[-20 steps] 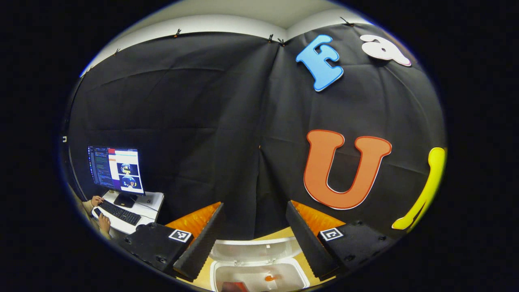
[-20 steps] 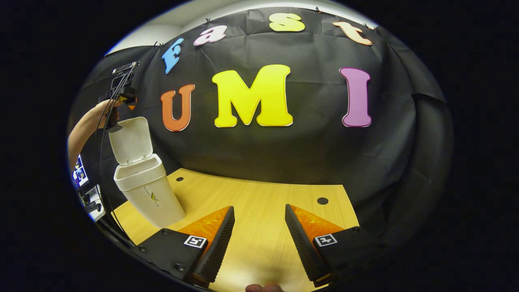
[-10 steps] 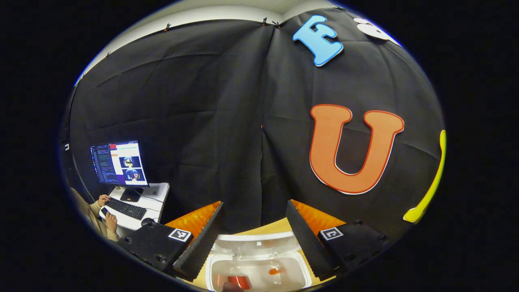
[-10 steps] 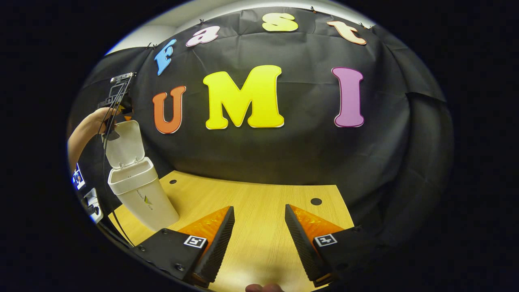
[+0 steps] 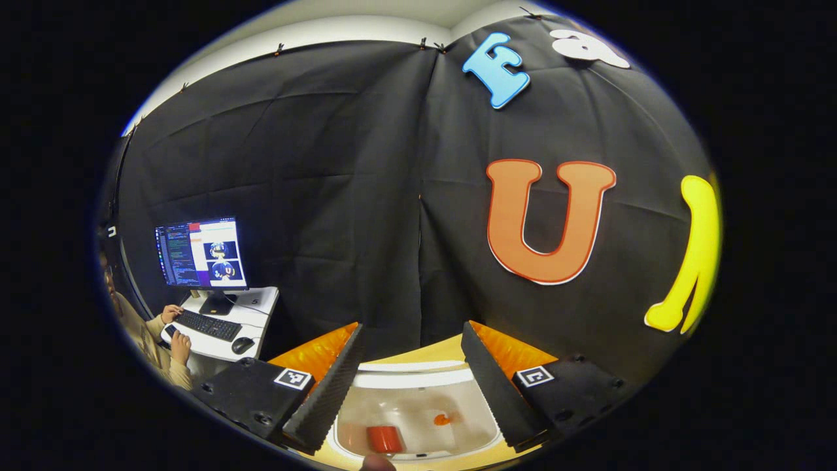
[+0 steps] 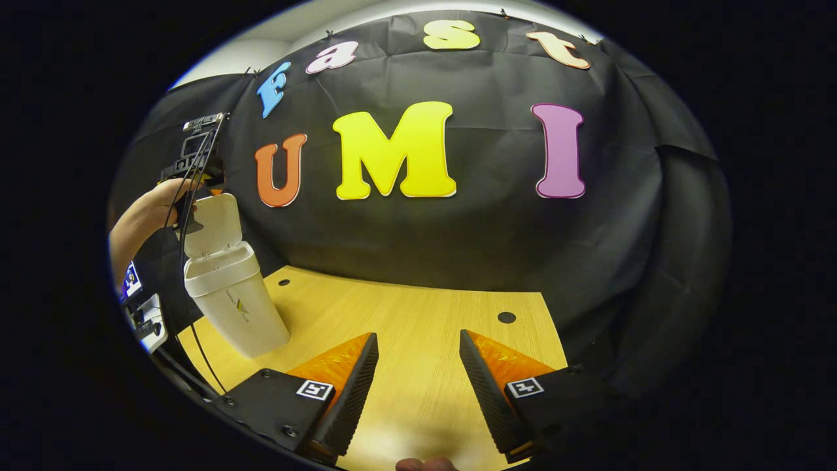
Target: Press the lid of the desktop garbage bin to open it, pick up the crumpled paper on the desktop and throw it into the bin, then pick up the pop can on the desktop and drop it into the bin, and finally close the garbage bin lid.
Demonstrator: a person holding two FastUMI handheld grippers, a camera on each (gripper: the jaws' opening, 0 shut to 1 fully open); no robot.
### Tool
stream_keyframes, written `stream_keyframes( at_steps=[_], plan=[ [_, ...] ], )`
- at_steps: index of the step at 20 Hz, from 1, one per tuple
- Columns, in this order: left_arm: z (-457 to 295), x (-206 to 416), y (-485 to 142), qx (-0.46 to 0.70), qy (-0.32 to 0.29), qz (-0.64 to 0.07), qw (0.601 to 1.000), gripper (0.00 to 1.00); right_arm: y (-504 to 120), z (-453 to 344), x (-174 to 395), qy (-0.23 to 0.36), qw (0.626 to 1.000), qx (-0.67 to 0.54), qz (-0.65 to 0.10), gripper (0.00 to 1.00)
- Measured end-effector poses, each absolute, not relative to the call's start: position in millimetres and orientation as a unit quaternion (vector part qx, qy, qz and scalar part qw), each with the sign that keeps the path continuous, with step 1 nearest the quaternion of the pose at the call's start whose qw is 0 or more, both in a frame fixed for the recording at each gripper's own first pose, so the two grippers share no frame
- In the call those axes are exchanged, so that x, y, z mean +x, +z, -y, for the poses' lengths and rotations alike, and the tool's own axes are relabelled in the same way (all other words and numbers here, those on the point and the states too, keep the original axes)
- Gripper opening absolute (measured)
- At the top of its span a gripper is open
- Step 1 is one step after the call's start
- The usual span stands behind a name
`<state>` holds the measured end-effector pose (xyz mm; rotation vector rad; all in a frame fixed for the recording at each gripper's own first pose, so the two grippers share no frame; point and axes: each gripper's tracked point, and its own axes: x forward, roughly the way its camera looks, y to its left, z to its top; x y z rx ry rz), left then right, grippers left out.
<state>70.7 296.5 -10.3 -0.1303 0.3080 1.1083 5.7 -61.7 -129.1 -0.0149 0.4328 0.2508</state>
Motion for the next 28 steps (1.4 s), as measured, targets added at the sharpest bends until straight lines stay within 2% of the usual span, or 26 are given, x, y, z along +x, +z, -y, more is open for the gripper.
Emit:
stream_keyframes(
  at_steps=[7, 10, 20, 28],
  plan=[
    [-256, 51, -108, -0.148, 0.528, -0.186, 0.816, 0.99, -133, 71, -5, 0.122, 0.968, -0.016, -0.221, 0.81],
    [-254, 55, -127, -0.126, 0.529, -0.211, 0.812, 0.93, -133, 69, -4, 0.116, 0.968, -0.010, -0.222, 0.81],
    [-252, 48, -142, -0.073, 0.516, -0.184, 0.834, 0.94, -139, 45, -4, 0.131, 0.967, 0.014, -0.219, 0.81],
    [-251, 48, -141, -0.028, 0.508, -0.160, 0.846, 0.89, -150, 45, -5, 0.133, 0.965, 0.016, -0.225, 0.79]
  ],
)
